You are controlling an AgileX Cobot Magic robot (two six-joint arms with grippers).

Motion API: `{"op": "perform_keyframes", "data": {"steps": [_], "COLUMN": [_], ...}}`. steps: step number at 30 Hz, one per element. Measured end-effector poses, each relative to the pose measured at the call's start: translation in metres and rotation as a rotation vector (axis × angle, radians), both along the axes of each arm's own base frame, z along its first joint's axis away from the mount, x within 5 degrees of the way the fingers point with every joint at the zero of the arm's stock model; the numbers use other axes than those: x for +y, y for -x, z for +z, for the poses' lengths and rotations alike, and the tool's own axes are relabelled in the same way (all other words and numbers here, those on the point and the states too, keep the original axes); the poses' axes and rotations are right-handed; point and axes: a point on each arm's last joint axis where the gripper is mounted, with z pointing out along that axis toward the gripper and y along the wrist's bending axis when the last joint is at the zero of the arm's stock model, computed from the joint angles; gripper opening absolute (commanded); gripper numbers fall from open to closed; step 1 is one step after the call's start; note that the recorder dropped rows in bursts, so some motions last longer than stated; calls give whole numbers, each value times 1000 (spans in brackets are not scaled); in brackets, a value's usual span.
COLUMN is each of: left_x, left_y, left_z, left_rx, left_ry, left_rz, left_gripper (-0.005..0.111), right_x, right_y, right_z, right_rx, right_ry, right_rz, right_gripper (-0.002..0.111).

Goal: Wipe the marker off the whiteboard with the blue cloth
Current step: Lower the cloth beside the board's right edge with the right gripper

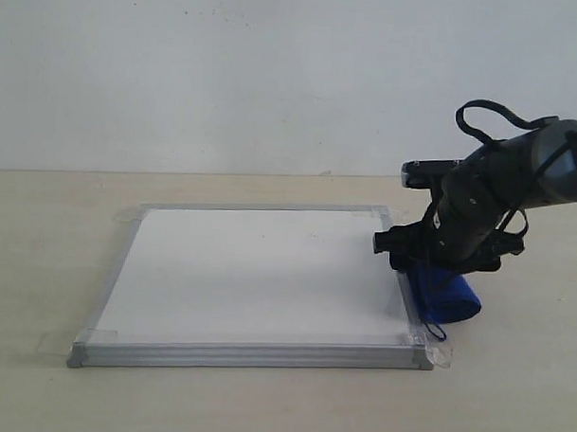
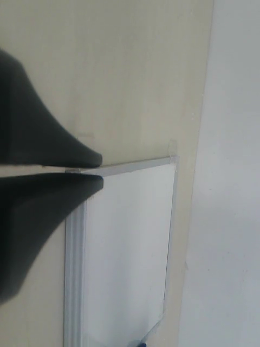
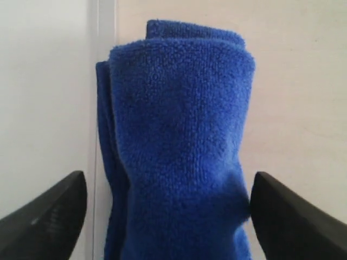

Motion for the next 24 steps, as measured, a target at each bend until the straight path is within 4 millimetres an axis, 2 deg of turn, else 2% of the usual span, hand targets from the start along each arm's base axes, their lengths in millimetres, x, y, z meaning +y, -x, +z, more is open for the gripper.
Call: {"op": "perform_keyframes", "data": {"steps": [3, 5, 7, 10, 14, 24], "left_x": [0, 0, 0, 0, 0, 0], "left_y": [0, 0, 0, 0, 0, 0], "left_z": [0, 0, 0, 0, 0, 0], "left_rx": [0, 0, 0, 0, 0, 0], "left_ry": [0, 0, 0, 0, 0, 0], "left_rz": [0, 0, 0, 0, 0, 0], "left_gripper": [4, 4, 4, 4, 4, 4], "right_x": [-1, -2, -3, -3, -3, -2], "right_y": [0, 0, 0, -1, -1, -3], "right_z": [7, 17, 28, 40, 38, -3], "right_rx": [-12, -34, -66, -102, -99, -17], "right_ry": [13, 23, 30, 33, 40, 65], "right_rz": [6, 16, 27, 41, 47, 62], "right_gripper": [72, 60, 40, 3, 0, 0]}}
